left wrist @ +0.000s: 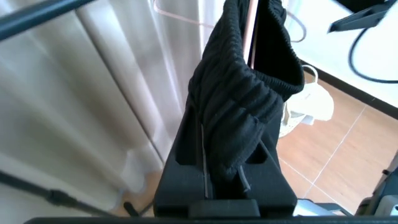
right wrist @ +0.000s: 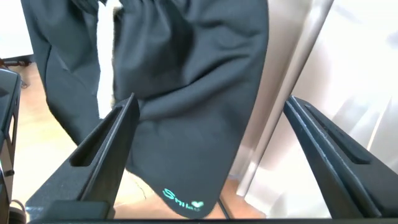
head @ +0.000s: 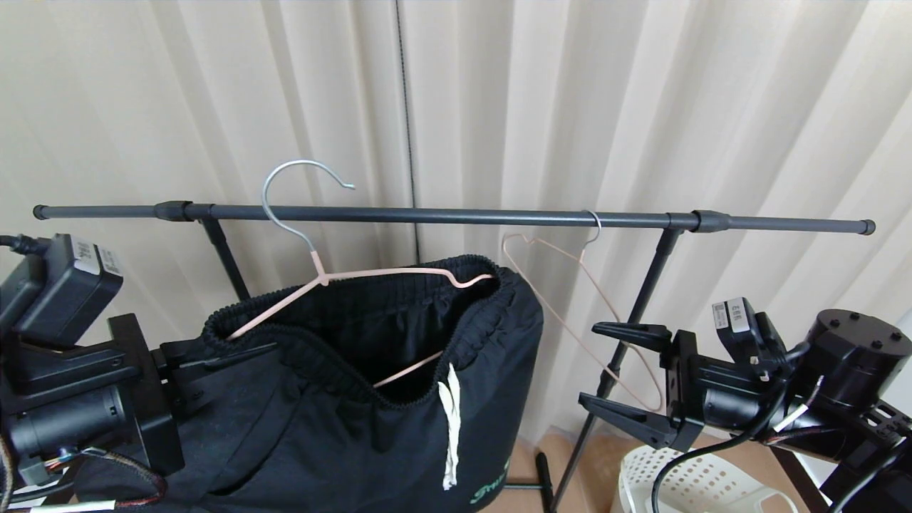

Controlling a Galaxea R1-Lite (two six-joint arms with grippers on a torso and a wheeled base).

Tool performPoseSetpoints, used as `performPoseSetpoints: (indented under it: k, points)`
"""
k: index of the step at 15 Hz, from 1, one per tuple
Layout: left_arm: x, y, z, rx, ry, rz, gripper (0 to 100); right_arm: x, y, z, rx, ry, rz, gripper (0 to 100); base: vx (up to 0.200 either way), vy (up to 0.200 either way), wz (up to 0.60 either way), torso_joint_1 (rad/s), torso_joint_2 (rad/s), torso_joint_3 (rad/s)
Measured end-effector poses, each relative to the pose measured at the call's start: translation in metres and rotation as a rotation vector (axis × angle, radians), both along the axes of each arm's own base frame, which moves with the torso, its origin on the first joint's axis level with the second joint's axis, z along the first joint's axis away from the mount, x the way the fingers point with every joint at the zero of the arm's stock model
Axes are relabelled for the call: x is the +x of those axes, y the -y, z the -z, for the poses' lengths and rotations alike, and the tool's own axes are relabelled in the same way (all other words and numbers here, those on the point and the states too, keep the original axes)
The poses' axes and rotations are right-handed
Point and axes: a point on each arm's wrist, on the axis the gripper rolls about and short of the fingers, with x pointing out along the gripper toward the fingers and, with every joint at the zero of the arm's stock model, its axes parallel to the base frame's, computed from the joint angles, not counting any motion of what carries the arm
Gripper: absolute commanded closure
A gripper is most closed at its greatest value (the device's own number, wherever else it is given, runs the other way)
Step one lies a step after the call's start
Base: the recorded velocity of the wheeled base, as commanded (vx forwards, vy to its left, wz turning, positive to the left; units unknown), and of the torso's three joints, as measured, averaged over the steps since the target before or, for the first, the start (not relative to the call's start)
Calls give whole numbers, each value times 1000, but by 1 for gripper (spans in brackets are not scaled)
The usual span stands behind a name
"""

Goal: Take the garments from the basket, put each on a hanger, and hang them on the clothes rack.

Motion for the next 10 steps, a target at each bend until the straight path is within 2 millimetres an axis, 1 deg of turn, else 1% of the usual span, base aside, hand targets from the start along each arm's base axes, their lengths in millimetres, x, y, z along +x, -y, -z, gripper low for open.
performPoseSetpoints:
  k: [4,8,10]
  points:
    - [14,-9,13,16,-69,-73,100,0,0,-1,1,2,-1,0,0,0,0,0,0,0]
    - [35,-11,27,33,-150,-105,100,0,0,0,0,0,-1,0,0,0,0,0,0,0]
    - [49,-12,32,32,-177,-122,100,0,0,0,0,1,0,0,0,0,0,0,0,0]
